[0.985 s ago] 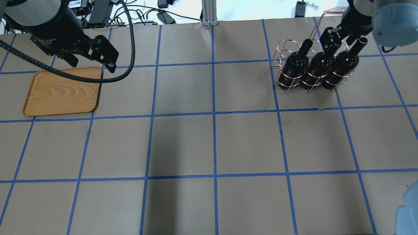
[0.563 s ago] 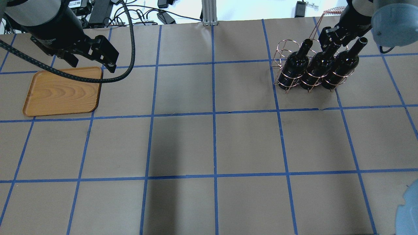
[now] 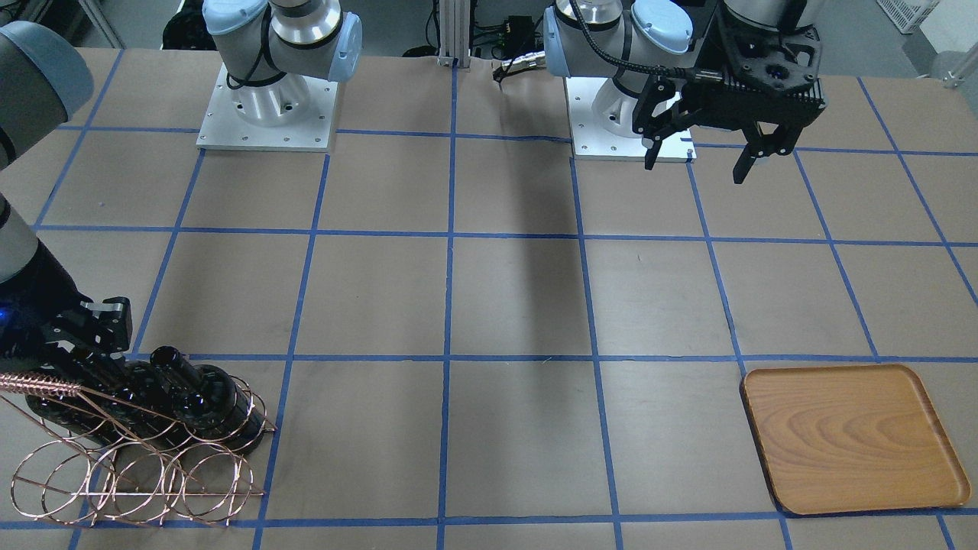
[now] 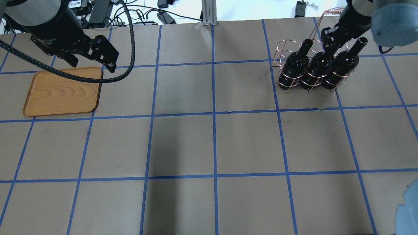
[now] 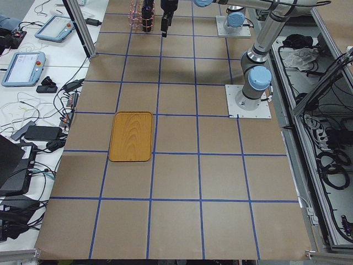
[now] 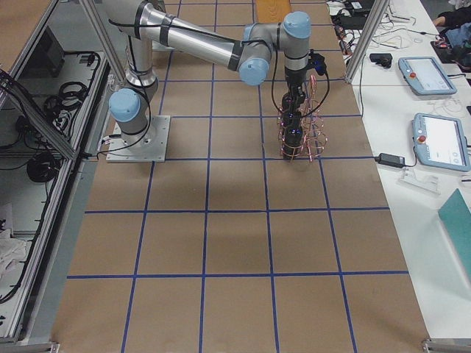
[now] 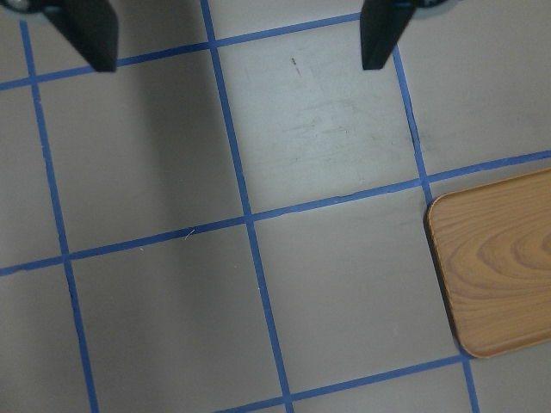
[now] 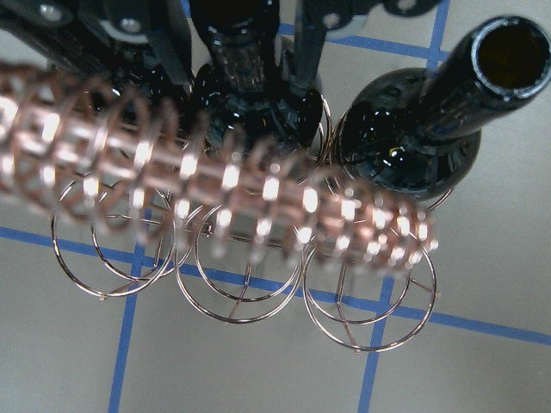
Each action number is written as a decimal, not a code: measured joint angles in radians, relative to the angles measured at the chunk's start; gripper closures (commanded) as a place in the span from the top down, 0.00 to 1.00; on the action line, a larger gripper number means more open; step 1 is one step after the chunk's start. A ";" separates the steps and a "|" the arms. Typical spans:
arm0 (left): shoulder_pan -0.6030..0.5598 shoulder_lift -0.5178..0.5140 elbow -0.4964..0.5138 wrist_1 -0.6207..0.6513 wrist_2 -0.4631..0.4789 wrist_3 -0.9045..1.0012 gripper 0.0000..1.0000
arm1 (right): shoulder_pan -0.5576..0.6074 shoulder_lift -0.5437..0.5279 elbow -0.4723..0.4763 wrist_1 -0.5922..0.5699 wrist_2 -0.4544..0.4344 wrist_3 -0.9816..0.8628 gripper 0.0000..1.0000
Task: Take wine from basket and place on tray
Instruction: 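Lower the right gripper and grasp the neck of the nearest dark bottle, then lift the bottle out of the rack with the right gripper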
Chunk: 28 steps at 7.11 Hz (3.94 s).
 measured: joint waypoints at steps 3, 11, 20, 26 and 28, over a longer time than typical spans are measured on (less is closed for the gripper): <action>0.000 0.000 0.000 0.000 0.000 0.000 1.00 | 0.000 0.003 -0.001 -0.001 0.001 0.000 0.07; 0.000 0.000 0.000 0.000 0.000 0.000 1.00 | 0.007 -0.027 -0.091 0.117 -0.001 0.001 0.00; 0.000 0.005 0.000 -0.001 0.002 0.002 1.00 | 0.275 -0.173 -0.184 0.459 0.002 0.471 0.00; 0.010 0.016 0.001 -0.010 0.005 0.009 1.00 | 0.614 0.018 -0.171 0.210 -0.022 0.947 0.00; 0.010 0.017 0.000 -0.010 0.005 0.009 1.00 | 0.675 0.046 -0.160 0.196 -0.038 1.014 0.00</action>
